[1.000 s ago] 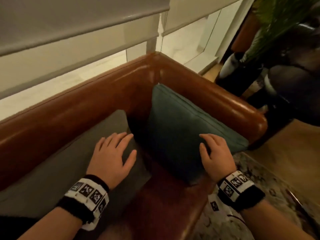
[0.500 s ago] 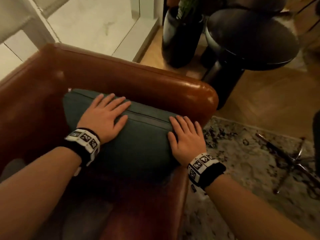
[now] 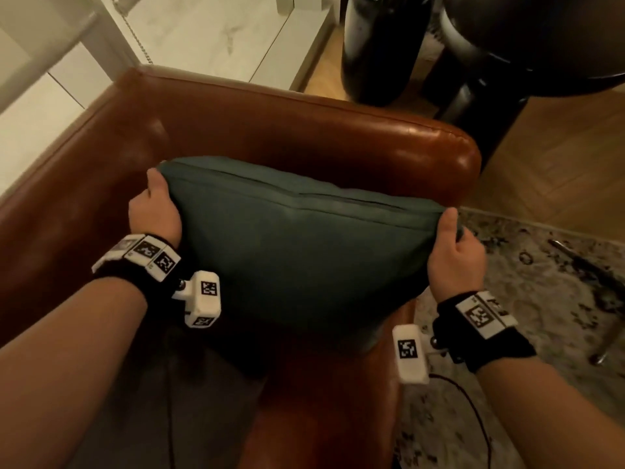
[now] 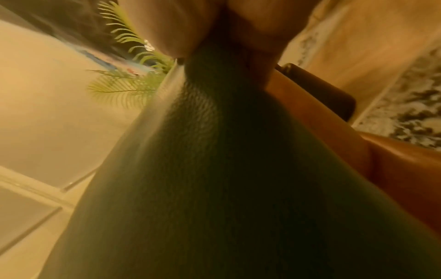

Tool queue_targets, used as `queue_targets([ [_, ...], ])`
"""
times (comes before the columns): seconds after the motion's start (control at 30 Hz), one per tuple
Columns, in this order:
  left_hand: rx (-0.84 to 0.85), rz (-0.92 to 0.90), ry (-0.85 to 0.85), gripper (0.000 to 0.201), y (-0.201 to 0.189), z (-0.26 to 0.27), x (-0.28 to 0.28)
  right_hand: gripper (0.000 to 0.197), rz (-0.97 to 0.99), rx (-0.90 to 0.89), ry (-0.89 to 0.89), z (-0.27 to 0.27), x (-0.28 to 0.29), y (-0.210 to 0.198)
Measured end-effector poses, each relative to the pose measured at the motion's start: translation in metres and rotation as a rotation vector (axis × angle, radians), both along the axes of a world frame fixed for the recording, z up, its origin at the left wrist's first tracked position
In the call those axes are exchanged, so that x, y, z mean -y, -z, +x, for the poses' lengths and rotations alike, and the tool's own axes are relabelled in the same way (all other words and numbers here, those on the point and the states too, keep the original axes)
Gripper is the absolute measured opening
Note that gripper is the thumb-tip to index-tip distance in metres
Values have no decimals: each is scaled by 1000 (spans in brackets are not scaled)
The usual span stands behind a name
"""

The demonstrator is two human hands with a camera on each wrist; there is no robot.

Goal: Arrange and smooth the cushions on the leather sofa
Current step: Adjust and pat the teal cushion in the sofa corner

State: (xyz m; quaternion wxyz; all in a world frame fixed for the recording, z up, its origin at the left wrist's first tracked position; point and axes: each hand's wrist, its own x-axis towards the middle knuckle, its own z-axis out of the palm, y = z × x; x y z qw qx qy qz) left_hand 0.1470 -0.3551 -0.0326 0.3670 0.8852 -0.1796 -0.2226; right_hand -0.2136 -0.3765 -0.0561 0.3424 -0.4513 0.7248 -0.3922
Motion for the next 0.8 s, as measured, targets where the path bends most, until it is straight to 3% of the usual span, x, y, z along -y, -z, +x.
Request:
queue_targets([
  [0.13, -1, 54, 86, 63, -17, -6, 14, 62, 46, -105, 57, 1, 21, -13],
  [0.27, -24, 96, 140, 65, 1, -10, 19, 63, 179, -170, 23, 0, 36, 7],
  [0.47, -82, 23, 122, 62, 11, -10, 22, 63, 216, -199, 60, -2, 32, 13],
  [0.53, -8, 14, 96, 54, 14, -6, 26, 54, 115, -216, 84, -2, 28, 7],
  [0.57, 145, 8, 104, 47, 14, -4, 26, 50, -6, -246, 70, 1, 24, -2],
  [0.6, 381, -37, 170, 43, 12, -10, 25, 48, -148, -320, 5, 10, 20, -11],
  [0.67, 768, -227, 567, 37, 11, -42, 29, 46, -345, -480, -288, 46, 19, -19],
  [0.73, 825, -225, 1075, 42, 15, -88, 36, 46, -274, -613, -611, 91, 23, -10],
  [0.8, 780, 32, 1326, 47, 26, -108, 42, 46, -88, -763, -761, 115, 29, 6],
])
